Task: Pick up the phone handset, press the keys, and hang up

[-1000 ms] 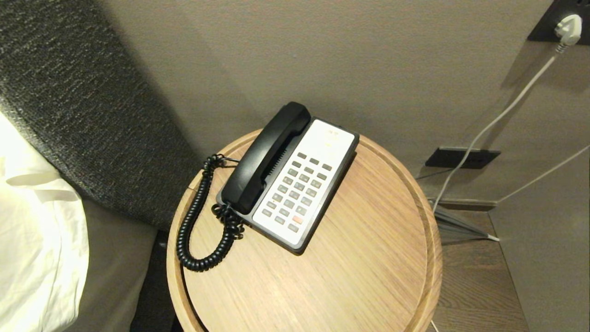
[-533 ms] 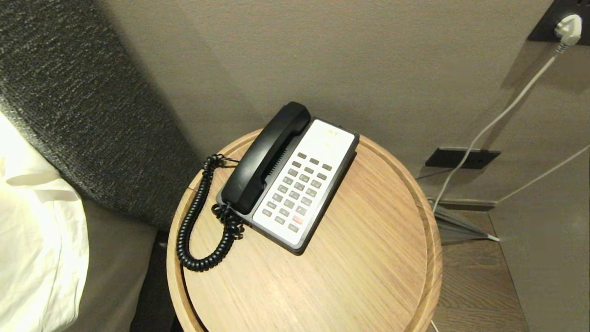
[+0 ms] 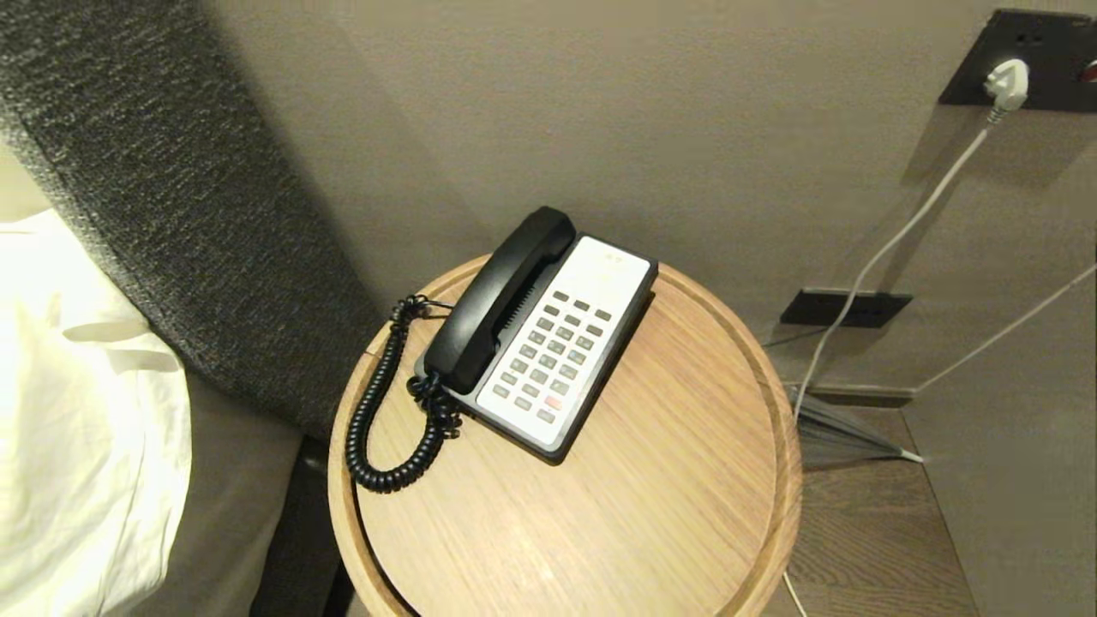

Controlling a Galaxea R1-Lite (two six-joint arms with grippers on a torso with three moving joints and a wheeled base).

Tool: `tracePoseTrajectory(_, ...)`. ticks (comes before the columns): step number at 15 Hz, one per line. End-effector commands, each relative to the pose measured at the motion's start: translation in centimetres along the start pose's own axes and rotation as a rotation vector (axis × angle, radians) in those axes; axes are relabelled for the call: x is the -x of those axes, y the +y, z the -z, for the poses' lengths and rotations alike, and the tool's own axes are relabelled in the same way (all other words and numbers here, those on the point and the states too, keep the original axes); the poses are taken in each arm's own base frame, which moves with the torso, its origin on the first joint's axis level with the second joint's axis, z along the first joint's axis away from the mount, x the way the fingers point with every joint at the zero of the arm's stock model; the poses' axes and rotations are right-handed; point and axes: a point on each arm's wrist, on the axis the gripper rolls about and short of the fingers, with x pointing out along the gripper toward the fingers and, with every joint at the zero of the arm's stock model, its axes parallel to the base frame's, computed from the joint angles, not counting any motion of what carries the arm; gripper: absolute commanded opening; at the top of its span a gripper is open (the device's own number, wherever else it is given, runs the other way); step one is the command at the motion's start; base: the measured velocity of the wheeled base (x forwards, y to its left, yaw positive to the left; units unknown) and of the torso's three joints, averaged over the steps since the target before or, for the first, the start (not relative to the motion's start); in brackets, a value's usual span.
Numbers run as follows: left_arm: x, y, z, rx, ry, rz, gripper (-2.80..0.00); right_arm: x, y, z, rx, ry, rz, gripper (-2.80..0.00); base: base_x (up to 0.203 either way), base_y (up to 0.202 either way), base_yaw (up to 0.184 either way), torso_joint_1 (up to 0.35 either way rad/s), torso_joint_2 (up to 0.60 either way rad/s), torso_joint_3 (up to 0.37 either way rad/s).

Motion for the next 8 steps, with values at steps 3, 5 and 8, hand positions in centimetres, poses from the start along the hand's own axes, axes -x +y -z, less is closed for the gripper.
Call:
tracePoseTrajectory(3, -0.22, 0.01, 1.13, 0.001, 0.040, -0.002, -2.80, -0.09, -0.01, 0.33, 0.000, 0.013, 0.000, -2.80, 0.000, 0.000, 0.000, 0.001, 0.00, 0.201)
tracePoseTrajectory(5, -0.22, 0.01, 1.13, 0.001, 0.040, -0.002, -2.80, -0.09, -0.01, 0.33, 0.000, 0.013, 0.000, -2.80, 0.000, 0.000, 0.000, 0.004, 0.00, 0.211)
tracePoseTrajectory(8, -0.22, 0.01, 1.13, 0.000, 0.040, -0.002, -2.80, -0.09, -0.01, 0.33, 0.000, 0.013, 0.000, -2.80, 0.000, 0.000, 0.000, -0.002, 0.00, 0.201)
